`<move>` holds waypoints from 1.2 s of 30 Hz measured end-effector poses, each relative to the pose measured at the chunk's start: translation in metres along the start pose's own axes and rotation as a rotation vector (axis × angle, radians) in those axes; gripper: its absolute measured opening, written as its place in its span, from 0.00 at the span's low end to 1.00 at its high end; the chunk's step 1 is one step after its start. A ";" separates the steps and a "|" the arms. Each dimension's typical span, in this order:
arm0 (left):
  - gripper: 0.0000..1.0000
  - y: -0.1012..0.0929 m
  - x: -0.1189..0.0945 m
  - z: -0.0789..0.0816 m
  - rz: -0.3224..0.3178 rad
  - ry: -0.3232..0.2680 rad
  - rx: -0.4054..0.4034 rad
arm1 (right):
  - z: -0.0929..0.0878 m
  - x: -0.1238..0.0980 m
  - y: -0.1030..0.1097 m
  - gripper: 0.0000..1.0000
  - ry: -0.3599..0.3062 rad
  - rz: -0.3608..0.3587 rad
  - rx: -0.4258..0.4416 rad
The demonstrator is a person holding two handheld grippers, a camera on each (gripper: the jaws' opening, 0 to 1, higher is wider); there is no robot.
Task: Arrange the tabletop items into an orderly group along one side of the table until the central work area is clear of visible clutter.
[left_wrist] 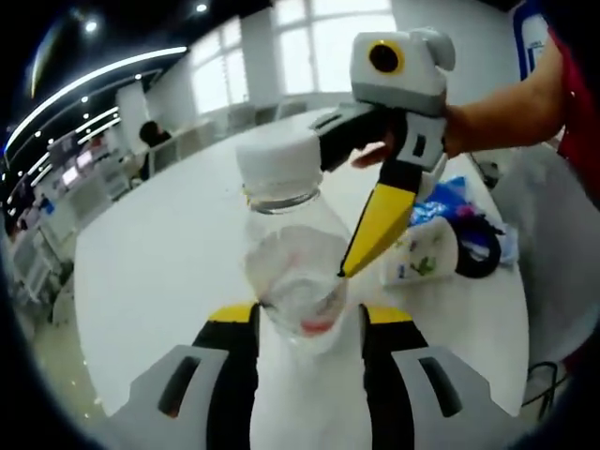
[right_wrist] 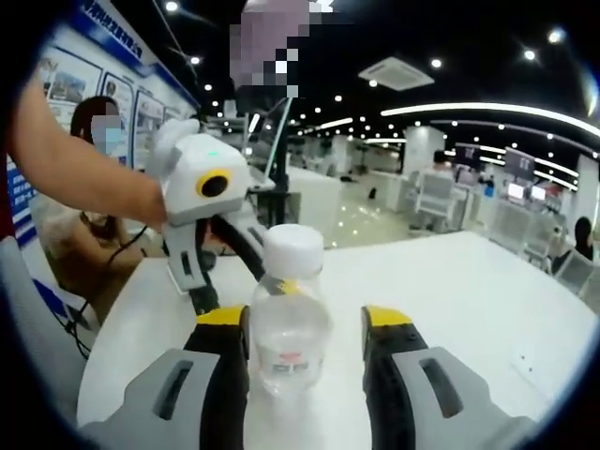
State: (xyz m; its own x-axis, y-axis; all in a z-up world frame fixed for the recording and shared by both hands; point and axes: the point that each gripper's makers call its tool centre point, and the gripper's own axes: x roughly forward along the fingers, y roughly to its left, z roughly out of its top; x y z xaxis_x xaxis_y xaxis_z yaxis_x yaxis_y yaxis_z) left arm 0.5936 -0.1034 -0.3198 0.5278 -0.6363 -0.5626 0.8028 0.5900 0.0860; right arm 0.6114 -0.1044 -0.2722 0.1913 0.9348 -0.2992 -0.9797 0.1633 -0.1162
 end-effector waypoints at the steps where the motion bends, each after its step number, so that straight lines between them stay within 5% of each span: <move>1: 0.39 -0.001 0.000 0.000 0.000 0.002 0.001 | 0.000 0.000 0.000 0.45 0.001 0.000 0.002; 20: 0.39 -0.002 -0.013 -0.003 0.032 -0.014 -0.047 | -0.004 -0.015 -0.001 0.43 0.010 -0.007 0.025; 29: 0.54 -0.006 -0.026 -0.010 0.078 -0.056 -0.157 | -0.008 -0.034 -0.010 0.49 -0.006 -0.051 0.072; 36: 0.68 -0.011 -0.031 -0.002 0.086 -0.099 -0.205 | -0.007 -0.046 -0.009 0.61 -0.015 -0.063 0.112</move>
State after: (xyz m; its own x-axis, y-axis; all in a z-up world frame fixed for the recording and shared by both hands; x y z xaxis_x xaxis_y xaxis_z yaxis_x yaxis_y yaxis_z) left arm 0.5676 -0.0896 -0.3046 0.6248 -0.6190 -0.4758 0.6860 0.7263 -0.0441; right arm 0.6120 -0.1506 -0.2641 0.2526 0.9261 -0.2802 -0.9664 0.2554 -0.0271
